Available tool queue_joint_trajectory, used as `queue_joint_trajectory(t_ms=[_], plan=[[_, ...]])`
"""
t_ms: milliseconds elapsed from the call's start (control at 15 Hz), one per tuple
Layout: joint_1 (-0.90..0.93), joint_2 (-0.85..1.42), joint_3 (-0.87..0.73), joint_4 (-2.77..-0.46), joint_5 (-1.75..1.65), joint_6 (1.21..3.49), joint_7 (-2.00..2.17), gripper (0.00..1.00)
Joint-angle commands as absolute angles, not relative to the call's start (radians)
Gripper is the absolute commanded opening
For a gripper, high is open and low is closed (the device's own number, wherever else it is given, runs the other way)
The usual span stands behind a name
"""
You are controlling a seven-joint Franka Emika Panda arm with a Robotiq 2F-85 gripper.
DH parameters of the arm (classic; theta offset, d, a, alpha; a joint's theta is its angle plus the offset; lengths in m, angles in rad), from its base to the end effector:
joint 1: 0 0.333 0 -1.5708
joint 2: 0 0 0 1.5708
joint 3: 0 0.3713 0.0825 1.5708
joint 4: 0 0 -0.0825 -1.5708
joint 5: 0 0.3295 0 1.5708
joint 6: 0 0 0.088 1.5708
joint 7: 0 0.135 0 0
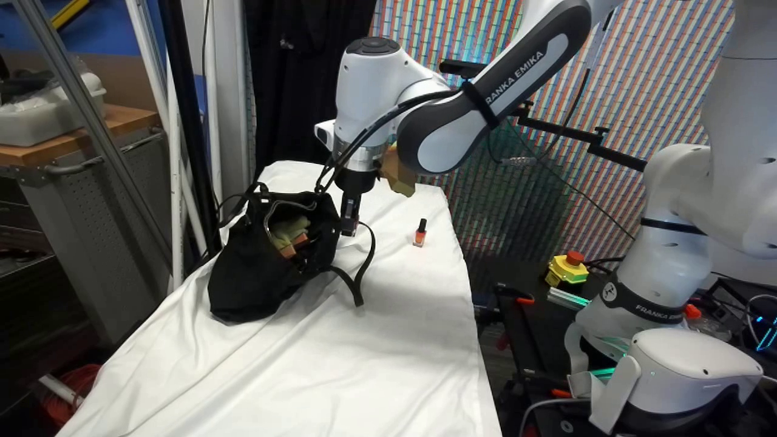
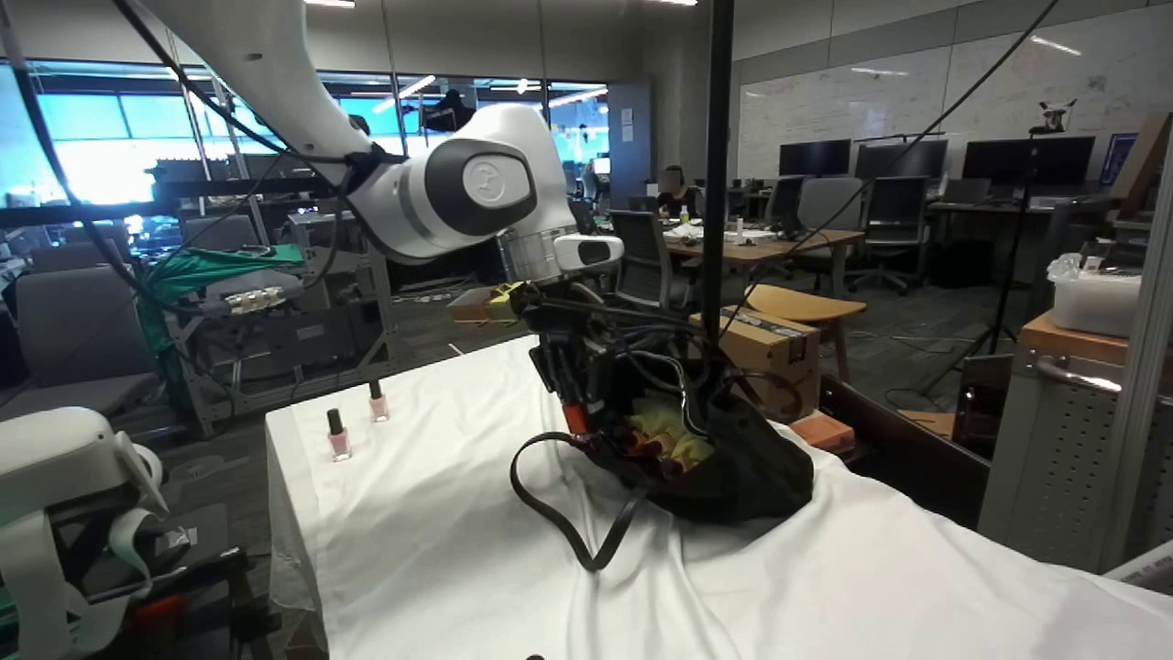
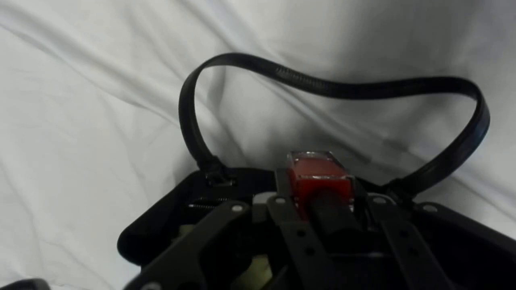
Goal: Pick up all the nail polish on the table and put them in the bag
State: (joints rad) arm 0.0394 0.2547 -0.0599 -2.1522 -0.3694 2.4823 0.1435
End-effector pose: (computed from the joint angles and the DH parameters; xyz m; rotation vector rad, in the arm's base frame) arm 0.5539 -0.0147 0.3553 2.8870 0.1785 0.1282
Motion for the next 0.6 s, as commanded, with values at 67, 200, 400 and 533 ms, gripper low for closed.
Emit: queue_joint_trajectory(t_ms=[67,200,400,533], plan=[[0.069,0.385,-0.092,-1.978,-0.39,2.493,0.284,0.15],[0.075,0.434,-0.102,-1.92,-0.376,2.495,0.322,0.15],[0.088,0.501,-0.12,-1.849,-0.366,2.492,0.369,0.15],[0.1,0.541,-0.133,-1.809,-0.363,2.49,0.402,0.15]])
